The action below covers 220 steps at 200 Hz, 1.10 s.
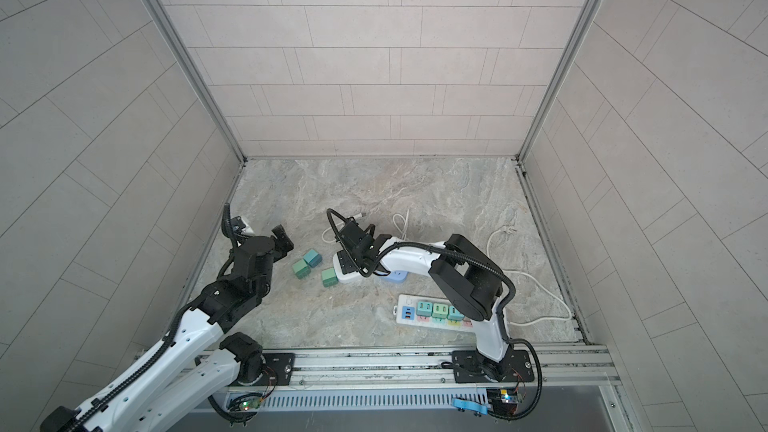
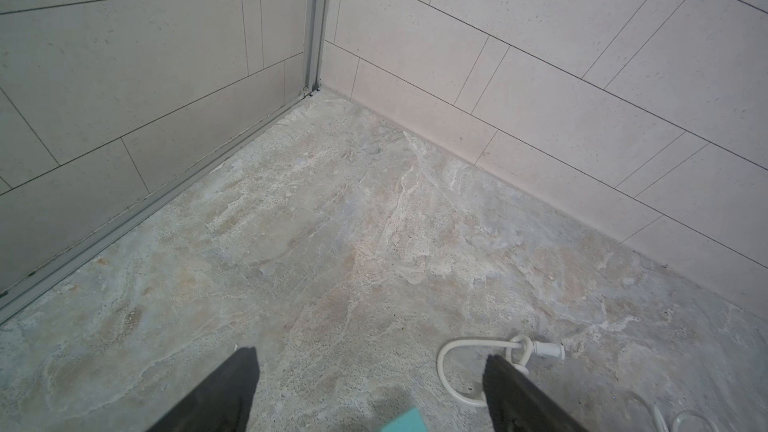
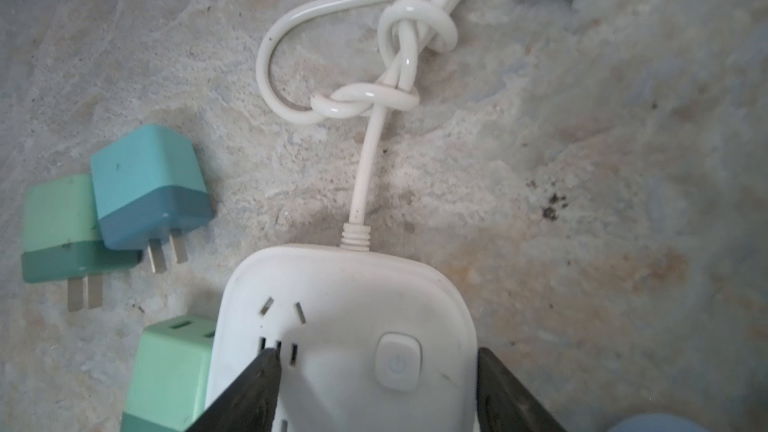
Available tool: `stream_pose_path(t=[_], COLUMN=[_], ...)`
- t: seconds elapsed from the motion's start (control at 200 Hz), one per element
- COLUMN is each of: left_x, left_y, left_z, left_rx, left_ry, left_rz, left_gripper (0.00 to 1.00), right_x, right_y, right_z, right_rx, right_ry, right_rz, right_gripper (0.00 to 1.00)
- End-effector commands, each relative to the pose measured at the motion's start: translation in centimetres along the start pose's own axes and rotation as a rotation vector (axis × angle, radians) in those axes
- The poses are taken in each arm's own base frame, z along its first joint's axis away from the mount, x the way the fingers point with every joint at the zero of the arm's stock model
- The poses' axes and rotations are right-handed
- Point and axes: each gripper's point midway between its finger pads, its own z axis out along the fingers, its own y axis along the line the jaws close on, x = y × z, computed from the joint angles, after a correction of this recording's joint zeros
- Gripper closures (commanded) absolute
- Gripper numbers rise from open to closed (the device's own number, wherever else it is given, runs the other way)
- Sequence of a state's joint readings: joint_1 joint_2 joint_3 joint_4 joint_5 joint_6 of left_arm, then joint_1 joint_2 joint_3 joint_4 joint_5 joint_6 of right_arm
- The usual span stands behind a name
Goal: Insert the plug
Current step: 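Lower the right gripper over the small mint-green adapter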
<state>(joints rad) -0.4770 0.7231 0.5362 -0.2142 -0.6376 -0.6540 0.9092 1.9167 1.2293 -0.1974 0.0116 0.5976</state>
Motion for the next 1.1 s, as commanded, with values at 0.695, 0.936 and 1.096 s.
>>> stream_pose_path(t=[0.695,0.936,1.096], left_x=[0.0,1.4,1.8], left_y=[1.2,3.1,4.0], left_z=[-0.1,1.5,2.0], left_rx=[-0.039,-0.11,-0.13], left_ry=[-0.015,0.069,0.092], left_rz=[-0.027,-0.099,-0.126], left_gripper=[0.06,0.04,0.04], right_x=[-0.4,1.0,1.8], right_y=[3.1,8.0,9.0], right_z=[-9.2,-6.9,-4.7], right_rx=[-0.013,-0.034,-0.003], right_ry=[-0.268,-0.177,-0.109], right_rz=[-0.023,-0.121,-0.156], right_gripper=[0.28,0.38,0.44])
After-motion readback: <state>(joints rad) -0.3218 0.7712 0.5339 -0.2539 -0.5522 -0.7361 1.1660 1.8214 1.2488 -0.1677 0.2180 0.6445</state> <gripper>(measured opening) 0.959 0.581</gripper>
